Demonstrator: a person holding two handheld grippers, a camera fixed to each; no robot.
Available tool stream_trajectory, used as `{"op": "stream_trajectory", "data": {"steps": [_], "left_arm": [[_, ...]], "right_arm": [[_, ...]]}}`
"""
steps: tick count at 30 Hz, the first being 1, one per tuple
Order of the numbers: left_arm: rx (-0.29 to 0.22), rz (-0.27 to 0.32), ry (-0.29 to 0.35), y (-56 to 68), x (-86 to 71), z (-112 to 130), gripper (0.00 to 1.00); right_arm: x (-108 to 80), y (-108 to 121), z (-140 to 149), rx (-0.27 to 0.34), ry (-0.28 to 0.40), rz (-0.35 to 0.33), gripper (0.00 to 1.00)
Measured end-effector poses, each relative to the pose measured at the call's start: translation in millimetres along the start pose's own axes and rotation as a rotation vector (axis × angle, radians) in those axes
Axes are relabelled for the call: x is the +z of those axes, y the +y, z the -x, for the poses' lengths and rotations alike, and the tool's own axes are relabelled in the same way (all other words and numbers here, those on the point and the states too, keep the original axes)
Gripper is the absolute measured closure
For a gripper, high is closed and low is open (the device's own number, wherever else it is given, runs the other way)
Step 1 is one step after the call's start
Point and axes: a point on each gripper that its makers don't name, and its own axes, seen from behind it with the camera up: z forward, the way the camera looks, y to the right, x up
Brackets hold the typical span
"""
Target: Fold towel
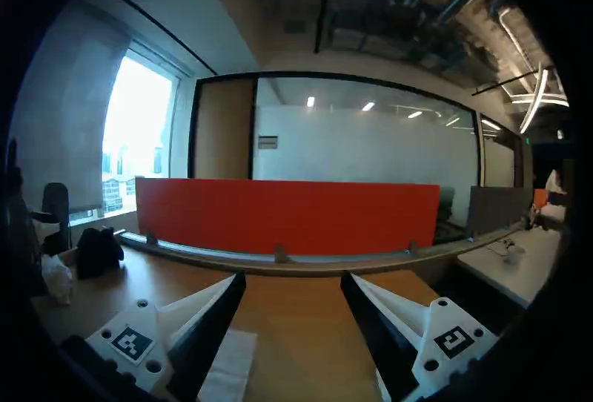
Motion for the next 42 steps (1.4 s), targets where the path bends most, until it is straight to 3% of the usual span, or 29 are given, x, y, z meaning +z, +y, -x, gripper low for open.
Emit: {"op": "stream_trajectory", "data": {"steps": [6, 14, 20, 26, 32, 42], "left_arm": [[0.007, 0.075, -0.049, 20.6, 1.5, 14.9, 0.02], [0.042, 0.217, -0.128, 51.4, -1.6, 32.0, 0.02], [0.058, 0.308, -0.195, 66.8, -5.2, 45.6, 0.01], [0.108, 0.396, -0.245, 86.4, -9.3, 58.8, 0.01], [0.153, 0.445, -0.293, 101.0, -12.6, 78.5, 0.01], [0.181, 0.469, -0.339, 114.1, -13.0, 116.0, 0.01]], "right_arm": [[-3.8, -16.4, 3.9, -0.057, -0.057, -0.091, 0.01], [-12.0, -39.9, 25.5, -0.135, -0.159, -0.241, 0.00], [-21.2, -50.6, 43.0, -0.197, -0.251, -0.339, 0.00], [-28.6, -58.9, 63.0, -0.251, -0.342, -0.429, 0.00], [-30.9, -67.2, 83.6, -0.289, -0.395, -0.490, 0.00], [-34.0, -81.9, 119.2, -0.306, -0.434, -0.538, 0.00]]}}
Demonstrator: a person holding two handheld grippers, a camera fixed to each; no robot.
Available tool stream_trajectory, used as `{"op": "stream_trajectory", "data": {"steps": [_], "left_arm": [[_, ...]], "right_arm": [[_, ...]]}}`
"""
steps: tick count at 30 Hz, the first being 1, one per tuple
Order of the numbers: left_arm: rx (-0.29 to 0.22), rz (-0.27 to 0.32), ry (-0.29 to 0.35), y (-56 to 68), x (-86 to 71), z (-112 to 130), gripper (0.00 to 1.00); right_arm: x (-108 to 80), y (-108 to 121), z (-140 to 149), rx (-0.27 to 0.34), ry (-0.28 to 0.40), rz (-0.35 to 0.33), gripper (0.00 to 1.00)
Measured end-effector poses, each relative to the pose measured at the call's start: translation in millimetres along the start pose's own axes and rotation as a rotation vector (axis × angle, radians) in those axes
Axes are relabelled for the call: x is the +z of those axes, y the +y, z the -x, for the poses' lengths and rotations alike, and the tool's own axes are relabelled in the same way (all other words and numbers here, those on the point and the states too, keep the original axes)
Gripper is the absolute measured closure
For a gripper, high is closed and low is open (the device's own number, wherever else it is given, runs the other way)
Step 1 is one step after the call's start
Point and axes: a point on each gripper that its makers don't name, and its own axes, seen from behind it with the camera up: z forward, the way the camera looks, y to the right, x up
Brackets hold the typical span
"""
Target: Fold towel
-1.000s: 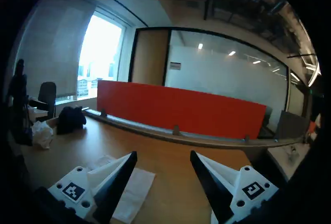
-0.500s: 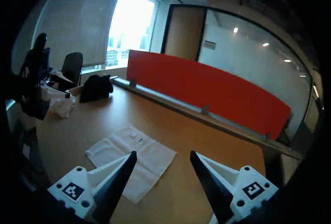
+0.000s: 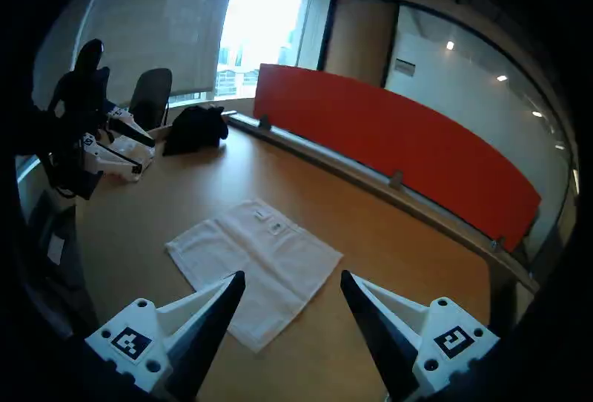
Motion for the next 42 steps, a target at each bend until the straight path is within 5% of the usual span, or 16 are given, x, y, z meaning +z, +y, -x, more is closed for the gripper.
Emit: {"op": "stream_trajectory", "data": {"steps": [23, 42], "left_arm": [[0.019, 0.065, -0.145, 23.8, 61.5, 85.4, 0.02], [0.035, 0.139, -0.282, 51.2, 97.2, 147.5, 0.02]], "right_arm": [[63.3, -34.4, 101.0, 0.010, -0.135, -0.084, 0.00], [87.0, -51.3, 165.4, 0.018, -0.247, -0.141, 0.00]]}}
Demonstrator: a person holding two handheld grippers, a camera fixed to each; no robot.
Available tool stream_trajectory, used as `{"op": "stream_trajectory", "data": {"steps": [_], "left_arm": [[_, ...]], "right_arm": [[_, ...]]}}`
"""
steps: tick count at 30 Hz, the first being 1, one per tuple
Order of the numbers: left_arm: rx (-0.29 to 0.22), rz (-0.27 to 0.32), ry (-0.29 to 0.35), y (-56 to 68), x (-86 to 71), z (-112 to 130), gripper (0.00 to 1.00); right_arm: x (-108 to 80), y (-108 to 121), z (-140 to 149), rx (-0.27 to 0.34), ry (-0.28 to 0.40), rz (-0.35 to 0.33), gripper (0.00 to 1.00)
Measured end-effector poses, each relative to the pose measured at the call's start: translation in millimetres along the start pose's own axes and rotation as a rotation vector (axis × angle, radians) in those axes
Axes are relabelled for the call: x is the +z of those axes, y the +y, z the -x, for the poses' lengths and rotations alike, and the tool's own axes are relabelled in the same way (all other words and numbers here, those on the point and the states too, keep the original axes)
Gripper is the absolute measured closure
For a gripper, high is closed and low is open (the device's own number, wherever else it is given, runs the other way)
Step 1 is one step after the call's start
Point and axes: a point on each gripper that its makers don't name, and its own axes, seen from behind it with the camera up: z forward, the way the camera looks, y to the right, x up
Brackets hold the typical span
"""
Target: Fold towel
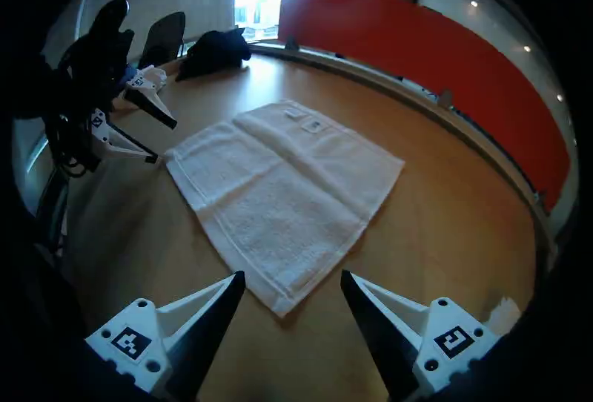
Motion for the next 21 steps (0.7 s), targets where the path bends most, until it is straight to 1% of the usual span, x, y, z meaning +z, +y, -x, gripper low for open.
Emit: {"op": "stream_trajectory", "data": {"steps": [5, 14, 17, 21], "left_arm": [[-0.010, 0.008, -0.034, 0.9, 8.5, 9.0, 0.02], [-0.027, 0.017, -0.088, -0.6, 15.7, 20.5, 0.02], [-0.028, 0.020, -0.089, -0.7, 15.8, 20.9, 0.02], [-0.021, 0.021, -0.089, -0.4, 15.7, 21.9, 0.02]], "right_arm": [[4.8, -0.7, 10.4, 0.012, -0.024, -0.010, 0.02], [9.3, -2.5, 16.6, 0.030, -0.039, -0.038, 0.10], [9.8, -2.1, 18.2, 0.029, -0.041, -0.044, 0.13], [9.8, -3.7, 23.4, 0.023, -0.052, -0.057, 0.20]]}}
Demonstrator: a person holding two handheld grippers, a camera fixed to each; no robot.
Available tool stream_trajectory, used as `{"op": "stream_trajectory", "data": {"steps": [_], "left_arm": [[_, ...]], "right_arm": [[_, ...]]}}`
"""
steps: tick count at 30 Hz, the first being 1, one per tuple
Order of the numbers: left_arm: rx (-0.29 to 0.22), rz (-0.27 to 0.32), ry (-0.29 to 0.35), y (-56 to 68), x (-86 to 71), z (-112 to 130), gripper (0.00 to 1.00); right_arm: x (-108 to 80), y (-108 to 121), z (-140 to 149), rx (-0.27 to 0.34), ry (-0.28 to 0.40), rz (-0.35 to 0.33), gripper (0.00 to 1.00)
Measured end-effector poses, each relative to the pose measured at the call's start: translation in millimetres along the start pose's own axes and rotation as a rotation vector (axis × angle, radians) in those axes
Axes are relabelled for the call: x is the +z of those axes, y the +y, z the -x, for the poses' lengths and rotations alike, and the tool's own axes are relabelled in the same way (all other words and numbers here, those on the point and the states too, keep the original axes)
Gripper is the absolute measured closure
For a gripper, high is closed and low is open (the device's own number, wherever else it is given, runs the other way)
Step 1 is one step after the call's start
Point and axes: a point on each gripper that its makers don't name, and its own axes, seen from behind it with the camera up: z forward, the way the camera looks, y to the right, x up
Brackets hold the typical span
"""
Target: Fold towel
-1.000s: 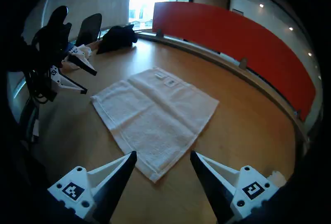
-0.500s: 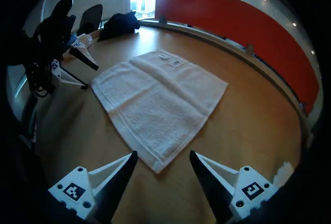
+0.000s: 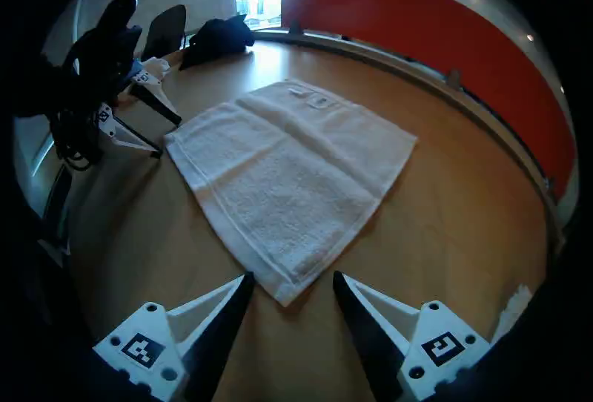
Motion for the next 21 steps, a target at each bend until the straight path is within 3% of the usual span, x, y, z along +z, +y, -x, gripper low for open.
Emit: {"op": "stream_trajectory", "data": {"steps": [9, 21], "left_arm": [[0.011, -0.003, -0.006, 0.7, 0.2, 0.0, 0.03], [0.006, -0.013, -0.013, 2.5, -0.1, -0.2, 0.34]], "right_arm": [[0.5, -3.3, -0.4, -0.002, 0.006, -0.013, 0.28], [1.3, -5.8, -0.3, -0.010, 0.005, -0.024, 0.52]]}}
